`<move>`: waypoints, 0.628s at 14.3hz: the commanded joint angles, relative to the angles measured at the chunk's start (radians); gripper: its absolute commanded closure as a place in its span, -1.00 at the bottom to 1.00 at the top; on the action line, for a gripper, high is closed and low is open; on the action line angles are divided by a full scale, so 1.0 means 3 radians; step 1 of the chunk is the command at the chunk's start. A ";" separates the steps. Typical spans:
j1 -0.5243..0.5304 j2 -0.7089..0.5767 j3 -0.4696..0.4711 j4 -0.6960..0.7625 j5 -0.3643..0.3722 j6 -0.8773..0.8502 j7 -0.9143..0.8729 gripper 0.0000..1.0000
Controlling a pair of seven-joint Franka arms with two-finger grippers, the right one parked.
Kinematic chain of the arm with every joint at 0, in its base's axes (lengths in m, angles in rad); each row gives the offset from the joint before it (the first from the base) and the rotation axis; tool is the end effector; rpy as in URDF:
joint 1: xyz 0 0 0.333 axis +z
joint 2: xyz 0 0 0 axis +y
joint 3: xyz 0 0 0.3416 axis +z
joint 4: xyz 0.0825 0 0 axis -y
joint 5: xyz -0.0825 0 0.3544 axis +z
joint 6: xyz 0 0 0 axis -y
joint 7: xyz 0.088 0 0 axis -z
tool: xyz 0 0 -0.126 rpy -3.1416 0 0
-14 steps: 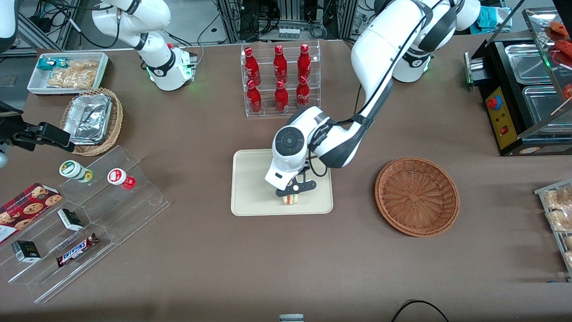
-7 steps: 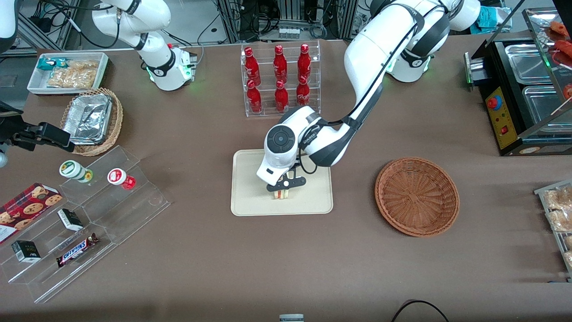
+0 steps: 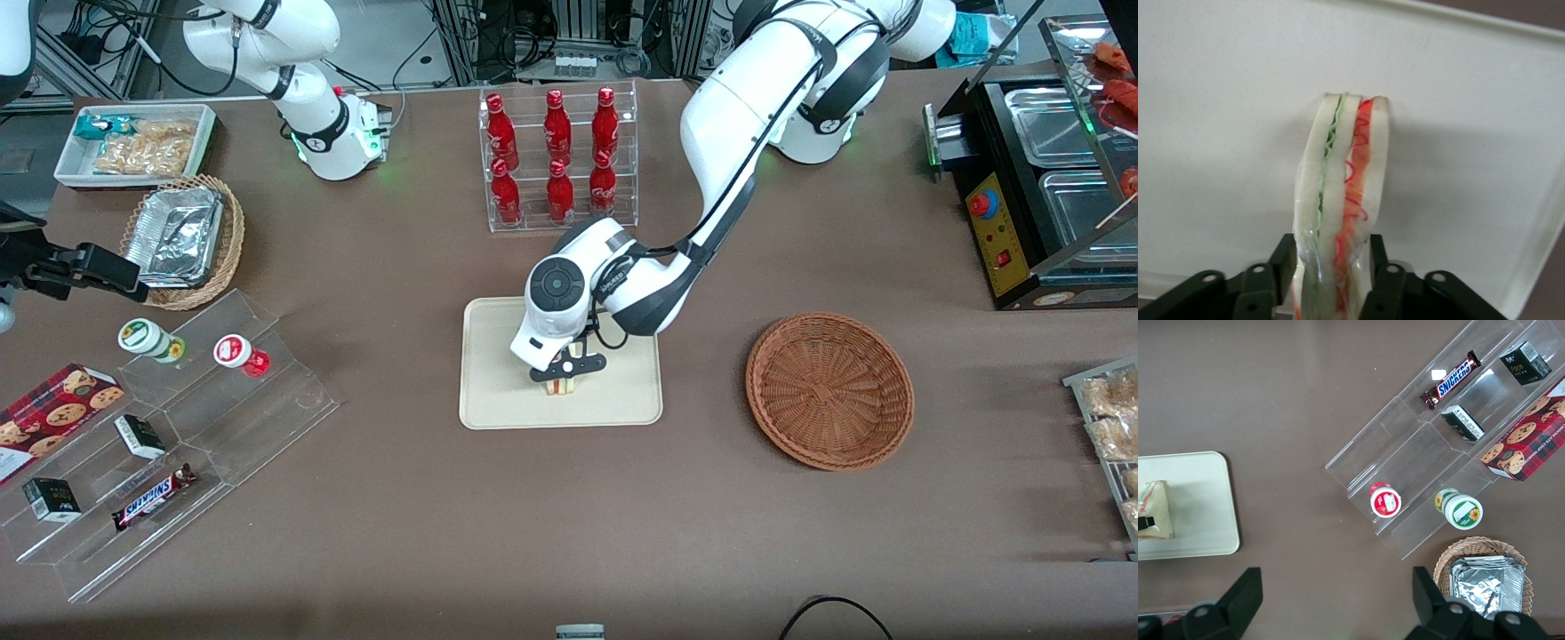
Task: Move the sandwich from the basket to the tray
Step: 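Lower the sandwich onto the tray and open the left gripper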
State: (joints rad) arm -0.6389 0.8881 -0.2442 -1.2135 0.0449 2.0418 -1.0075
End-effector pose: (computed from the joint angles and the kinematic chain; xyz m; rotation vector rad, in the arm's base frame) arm 0.5145 -0.5403 0.2570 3.0613 0.2874 -0.2211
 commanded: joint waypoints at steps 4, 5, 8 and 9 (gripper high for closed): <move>0.0079 -0.0551 0.0037 0.0016 0.0095 -0.0649 0.0014 -1.00; 0.0089 -0.0633 0.0052 -0.0025 0.0136 -0.0801 -0.0016 -1.00; 0.0272 -0.0960 0.0149 -0.0340 0.0132 -0.1084 0.0019 -1.00; 0.0339 -0.1133 0.0154 -0.0580 0.0127 -0.1049 0.0019 -1.00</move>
State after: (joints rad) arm -0.5853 0.6601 -0.2028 -1.2316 0.0788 1.7173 -1.0086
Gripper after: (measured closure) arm 0.000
